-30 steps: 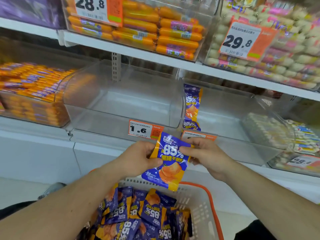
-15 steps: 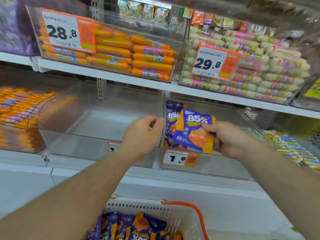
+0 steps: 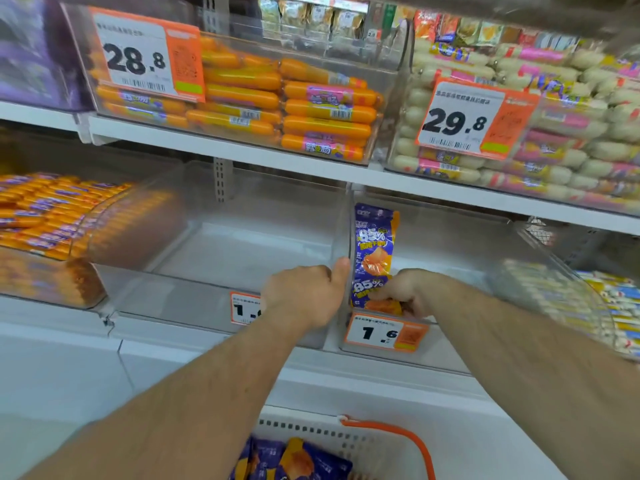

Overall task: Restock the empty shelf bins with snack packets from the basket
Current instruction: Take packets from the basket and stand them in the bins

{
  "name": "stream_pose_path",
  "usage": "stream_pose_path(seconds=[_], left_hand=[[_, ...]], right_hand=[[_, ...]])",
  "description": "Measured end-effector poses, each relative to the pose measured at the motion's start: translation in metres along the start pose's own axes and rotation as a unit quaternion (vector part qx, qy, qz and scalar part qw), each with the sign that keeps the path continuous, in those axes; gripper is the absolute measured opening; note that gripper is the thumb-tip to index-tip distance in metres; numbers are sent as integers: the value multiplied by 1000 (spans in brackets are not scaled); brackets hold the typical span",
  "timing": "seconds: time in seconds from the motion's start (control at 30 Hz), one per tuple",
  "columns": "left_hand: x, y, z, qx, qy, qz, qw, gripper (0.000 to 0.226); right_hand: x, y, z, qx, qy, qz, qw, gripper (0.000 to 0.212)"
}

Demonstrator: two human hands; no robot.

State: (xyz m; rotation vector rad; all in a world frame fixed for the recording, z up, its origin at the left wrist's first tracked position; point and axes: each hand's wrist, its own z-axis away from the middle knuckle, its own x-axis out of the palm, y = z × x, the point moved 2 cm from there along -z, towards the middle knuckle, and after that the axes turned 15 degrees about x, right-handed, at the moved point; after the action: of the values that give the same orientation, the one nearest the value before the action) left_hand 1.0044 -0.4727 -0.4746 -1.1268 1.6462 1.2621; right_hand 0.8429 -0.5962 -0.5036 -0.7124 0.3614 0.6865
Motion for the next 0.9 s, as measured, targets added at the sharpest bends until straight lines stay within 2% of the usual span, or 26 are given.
stream_pose_path(seconds=[0.13,0.27,0.43,0.53,0.7,0.8,0.9], left_hand=[[0,0,-1,-2,13,2,1000,70],[0,0,-1,2,16,0,1000,70],[0,0,-1,7,22,0,1000,68],[0,-1,-1,12,21,-7,1000,65],[0,1,-1,21,20,-6,1000,65],[0,1,0,23,21,-10,999,64],[1,0,0,25,26,-7,999,64]], right_hand=[[2,-3,4,10,-3,14,1000,12],[-1,-1,0,6,-10,-21,1000,23],[-5,2,-3,7,-31,-41,999,20],[-20,-3,-2,-21,-13,-87,996,21],[-28,-11,-8,-41,-30,-188,981,33],[-14,-16,-11,-30,-37,-172,984,26],[-2,-20,-12,-24,24,-89,995,24]])
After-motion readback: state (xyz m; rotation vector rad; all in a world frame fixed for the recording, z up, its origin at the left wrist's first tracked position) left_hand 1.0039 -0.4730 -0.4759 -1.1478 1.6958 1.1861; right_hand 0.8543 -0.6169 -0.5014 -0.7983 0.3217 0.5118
